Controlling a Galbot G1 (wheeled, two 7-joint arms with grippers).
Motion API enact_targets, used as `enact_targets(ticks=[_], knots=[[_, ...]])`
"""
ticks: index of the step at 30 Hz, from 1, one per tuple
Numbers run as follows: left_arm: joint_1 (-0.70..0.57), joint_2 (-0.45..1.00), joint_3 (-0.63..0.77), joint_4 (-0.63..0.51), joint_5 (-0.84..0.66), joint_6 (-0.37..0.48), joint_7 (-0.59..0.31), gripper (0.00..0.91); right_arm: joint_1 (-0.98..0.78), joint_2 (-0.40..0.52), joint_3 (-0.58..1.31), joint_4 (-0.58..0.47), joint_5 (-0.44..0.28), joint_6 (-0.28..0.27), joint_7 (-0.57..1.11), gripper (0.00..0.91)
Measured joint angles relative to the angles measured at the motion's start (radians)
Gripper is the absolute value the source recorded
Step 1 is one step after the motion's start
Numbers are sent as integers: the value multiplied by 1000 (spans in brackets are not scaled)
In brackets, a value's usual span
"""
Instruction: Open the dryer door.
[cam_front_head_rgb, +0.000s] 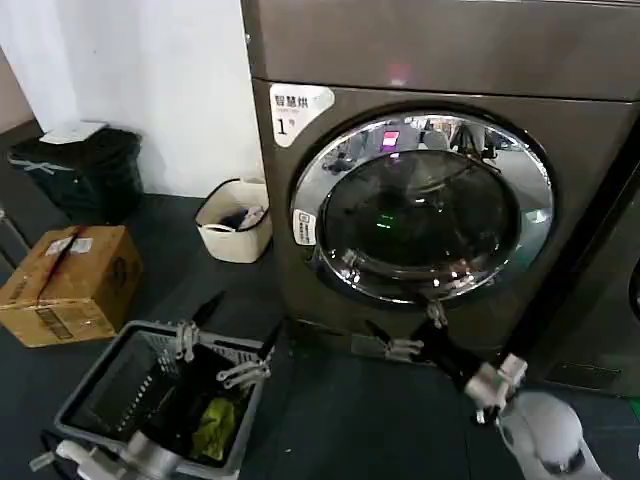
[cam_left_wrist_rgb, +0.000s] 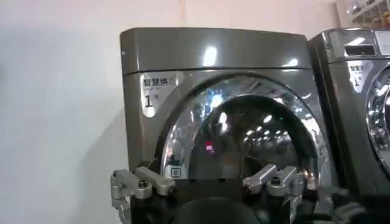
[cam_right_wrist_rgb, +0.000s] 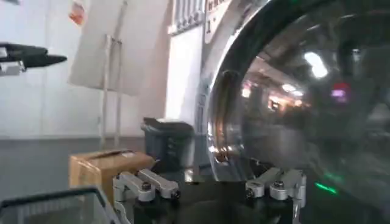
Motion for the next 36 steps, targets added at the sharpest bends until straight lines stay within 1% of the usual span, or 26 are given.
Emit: enact_targets(ticks=[9,13,26,36], knots=[[3,1,-5,4,-5,-5,-1,907,130,32,-83,-110,-38,2,20,907],[-2,4,-3,14,7,-10,-1,907,175,43,-112,-147,-43,2,16,907],[-15,10,-4,29,1,-10,0,907,287,75,-196,-226,-48,5,-4,907],[-10,7,-4,37,1,-15,0,907,337,98,-242,-281,-47,8,-8,907]])
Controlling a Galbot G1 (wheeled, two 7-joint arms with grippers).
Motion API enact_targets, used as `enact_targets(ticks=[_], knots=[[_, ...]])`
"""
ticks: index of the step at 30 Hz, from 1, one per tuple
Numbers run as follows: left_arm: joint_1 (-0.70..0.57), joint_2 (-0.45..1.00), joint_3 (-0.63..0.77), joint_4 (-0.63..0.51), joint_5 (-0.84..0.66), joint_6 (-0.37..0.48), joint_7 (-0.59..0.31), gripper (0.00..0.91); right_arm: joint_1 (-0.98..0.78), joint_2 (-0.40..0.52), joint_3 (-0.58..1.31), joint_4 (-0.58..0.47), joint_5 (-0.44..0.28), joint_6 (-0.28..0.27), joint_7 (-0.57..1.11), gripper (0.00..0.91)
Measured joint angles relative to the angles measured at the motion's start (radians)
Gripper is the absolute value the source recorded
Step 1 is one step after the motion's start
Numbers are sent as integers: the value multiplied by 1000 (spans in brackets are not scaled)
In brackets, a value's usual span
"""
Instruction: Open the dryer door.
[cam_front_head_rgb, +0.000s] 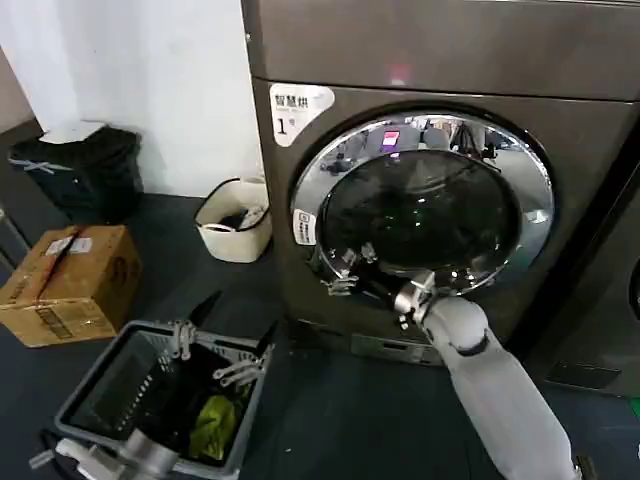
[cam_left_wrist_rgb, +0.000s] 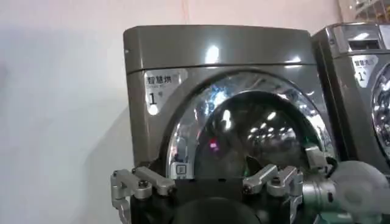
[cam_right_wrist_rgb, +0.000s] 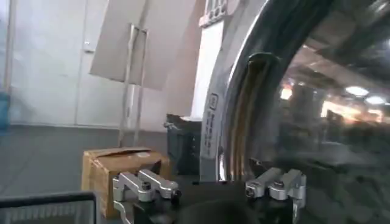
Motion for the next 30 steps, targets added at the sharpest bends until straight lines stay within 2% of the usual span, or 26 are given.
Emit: enact_targets(ticks=[14,30], knots=[[12,-1,-1,-4,6,3,-7,907,22,7,-17,-18,8,-8,-93,907],[0,3,-29,-2,-16,15,-9,907,-43,-36,9,56,28,-6,-227,907]])
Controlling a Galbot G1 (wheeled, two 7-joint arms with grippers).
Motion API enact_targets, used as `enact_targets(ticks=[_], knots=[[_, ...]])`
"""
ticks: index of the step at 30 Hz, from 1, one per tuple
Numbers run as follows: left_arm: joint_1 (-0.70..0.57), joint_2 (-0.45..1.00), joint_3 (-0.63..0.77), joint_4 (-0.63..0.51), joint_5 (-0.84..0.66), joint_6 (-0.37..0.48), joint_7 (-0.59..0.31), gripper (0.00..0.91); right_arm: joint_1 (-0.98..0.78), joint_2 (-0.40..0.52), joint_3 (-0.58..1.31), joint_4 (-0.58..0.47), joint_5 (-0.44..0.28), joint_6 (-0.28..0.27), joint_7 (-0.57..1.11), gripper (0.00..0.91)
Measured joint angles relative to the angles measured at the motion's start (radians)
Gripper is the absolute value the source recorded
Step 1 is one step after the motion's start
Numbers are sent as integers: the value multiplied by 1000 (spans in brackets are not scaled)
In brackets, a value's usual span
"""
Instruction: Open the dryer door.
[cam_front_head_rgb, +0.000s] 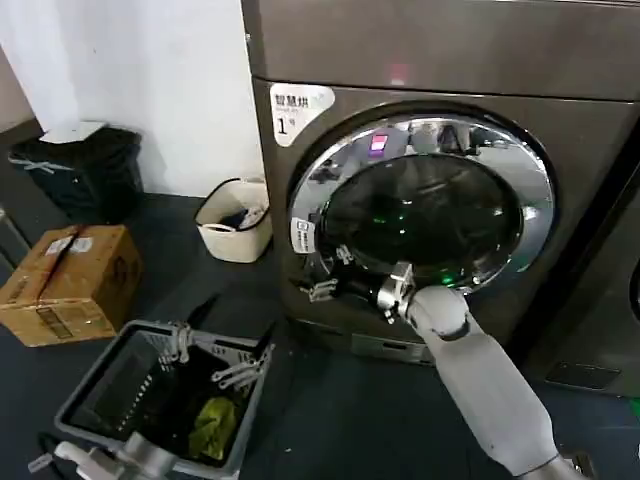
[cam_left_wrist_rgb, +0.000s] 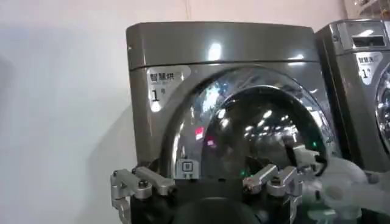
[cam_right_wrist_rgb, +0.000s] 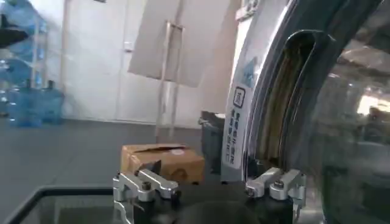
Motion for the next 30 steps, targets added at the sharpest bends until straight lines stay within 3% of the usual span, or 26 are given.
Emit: enact_targets(ticks=[22,30], knots=[[-15,26,-110,34,-46,56,35,907,-78,-72,29,100,55,43,-136,907],[-54,54,-178,70,-120,137,41,907,-95,-84,39,109,67,42,-221,907]])
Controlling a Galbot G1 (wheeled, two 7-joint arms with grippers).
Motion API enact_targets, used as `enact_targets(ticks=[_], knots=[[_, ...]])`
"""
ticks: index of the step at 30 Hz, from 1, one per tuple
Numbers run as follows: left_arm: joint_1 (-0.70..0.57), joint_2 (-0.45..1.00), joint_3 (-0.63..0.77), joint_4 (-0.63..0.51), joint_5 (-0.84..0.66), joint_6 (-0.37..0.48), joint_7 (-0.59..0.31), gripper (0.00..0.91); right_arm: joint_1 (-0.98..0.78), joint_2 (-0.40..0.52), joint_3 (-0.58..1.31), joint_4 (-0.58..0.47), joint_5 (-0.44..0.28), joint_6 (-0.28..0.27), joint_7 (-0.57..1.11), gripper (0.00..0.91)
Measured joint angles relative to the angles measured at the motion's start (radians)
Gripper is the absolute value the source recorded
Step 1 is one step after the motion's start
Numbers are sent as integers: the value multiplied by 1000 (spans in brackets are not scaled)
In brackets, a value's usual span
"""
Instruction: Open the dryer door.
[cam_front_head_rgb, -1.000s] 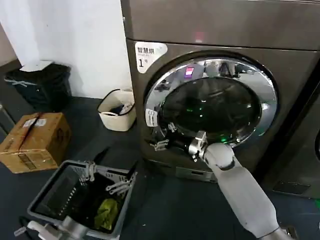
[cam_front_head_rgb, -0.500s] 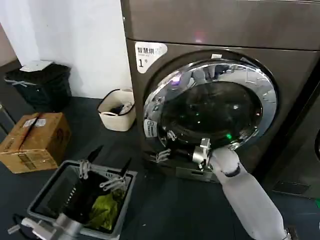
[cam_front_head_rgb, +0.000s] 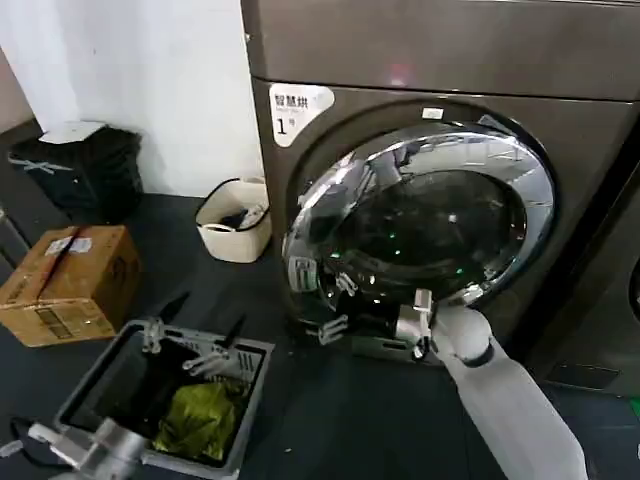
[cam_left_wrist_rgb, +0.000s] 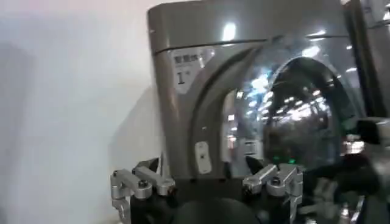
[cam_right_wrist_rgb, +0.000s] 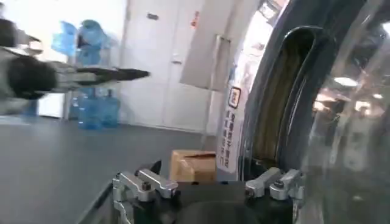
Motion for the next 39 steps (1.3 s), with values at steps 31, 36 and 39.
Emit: enact_targets(ticks=[31,36,39], knots=[[-157,131,-25,146,-238,-12,114,907,-65,-70,100,29,66,-29,-368,907],[-177,154,5,163,-257,-18,118,907,-87,-88,121,37,81,-29,-408,907],[-190,168,25,174,-254,-35,121,907,-99,-94,136,39,94,-27,-422,907]])
